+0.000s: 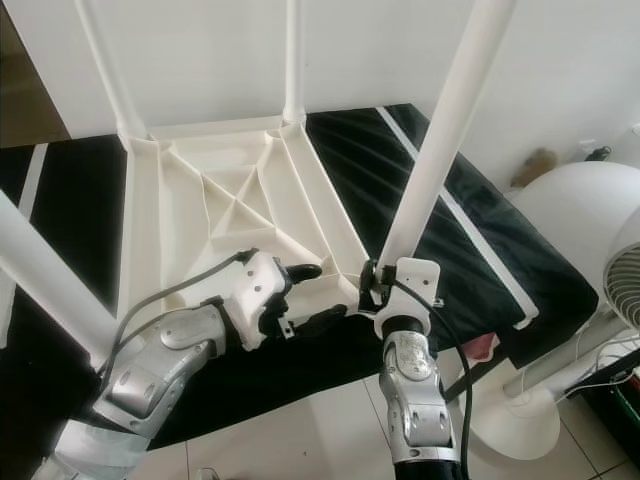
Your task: Building children table
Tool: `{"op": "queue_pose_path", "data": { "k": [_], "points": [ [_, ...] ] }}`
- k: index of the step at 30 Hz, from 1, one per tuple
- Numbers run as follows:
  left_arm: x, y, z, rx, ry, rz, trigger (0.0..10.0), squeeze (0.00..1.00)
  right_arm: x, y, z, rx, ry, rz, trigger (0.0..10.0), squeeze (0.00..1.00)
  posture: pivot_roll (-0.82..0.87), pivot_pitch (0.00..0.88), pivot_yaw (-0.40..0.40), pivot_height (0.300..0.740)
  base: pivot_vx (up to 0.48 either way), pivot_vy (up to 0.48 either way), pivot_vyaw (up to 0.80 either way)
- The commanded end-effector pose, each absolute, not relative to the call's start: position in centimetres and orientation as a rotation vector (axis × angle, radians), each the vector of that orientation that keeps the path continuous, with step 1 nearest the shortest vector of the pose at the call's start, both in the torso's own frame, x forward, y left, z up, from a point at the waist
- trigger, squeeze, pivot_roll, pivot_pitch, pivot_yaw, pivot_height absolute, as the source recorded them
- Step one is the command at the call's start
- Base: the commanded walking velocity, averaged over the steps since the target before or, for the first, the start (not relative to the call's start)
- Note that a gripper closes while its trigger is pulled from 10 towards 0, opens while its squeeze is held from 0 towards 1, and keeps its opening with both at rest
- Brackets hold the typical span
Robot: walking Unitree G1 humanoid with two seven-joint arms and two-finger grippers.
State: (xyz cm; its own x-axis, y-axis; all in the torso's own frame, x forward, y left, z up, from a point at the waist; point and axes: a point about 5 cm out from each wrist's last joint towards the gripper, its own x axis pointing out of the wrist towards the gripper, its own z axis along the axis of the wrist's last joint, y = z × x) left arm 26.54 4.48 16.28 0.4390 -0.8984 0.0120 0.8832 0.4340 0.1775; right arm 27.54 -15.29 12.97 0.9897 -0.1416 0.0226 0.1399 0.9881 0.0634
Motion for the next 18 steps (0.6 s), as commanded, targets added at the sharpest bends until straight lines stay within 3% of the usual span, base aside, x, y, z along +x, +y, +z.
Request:
{"op": "queue_pose_path", "data": {
  "k": [1, 2, 3, 4, 18],
  "points": [
    [26.00, 4.29, 16.44, 0.137, -0.110, -1.173, 10.0, 0.00, 27.48, -16.53, 12.99, 0.067, -0.021, -0.167, 10.0, 0.88, -0.07, 0.065, -0.022, 0.740, 0.000, 0.000, 0.00],
    [25.96, 4.30, 16.42, 0.138, -0.110, -1.174, 10.0, 0.00, 27.58, -16.69, 13.09, 0.069, -0.023, -0.154, 10.0, 0.47, -0.07, 0.066, -0.027, 0.740, 0.000, 0.000, 0.00],
    [25.96, 4.30, 16.42, 0.138, -0.110, -1.174, 10.0, 0.00, 27.58, -16.69, 13.09, 0.069, -0.023, -0.154, 10.0, 0.47, -0.07, 0.066, -0.027, 0.740, 0.000, 0.000, 0.00],
    [25.92, 4.30, 16.31, 0.144, -0.108, -1.173, 10.0, 0.00, 27.68, -16.88, 13.24, 0.055, -0.034, -0.130, 10.0, 0.00, -0.06, 0.065, -0.032, 0.740, 0.000, 0.000, 0.00],
    [25.83, 4.45, 15.83, 0.223, -0.123, -1.143, 10.0, 0.00, 28.41, -17.27, 13.70, -0.080, -0.068, 0.259, 10.0, 0.00, -0.05, 0.040, -0.037, 0.740, 0.000, 0.000, 0.00]
  ]
}}
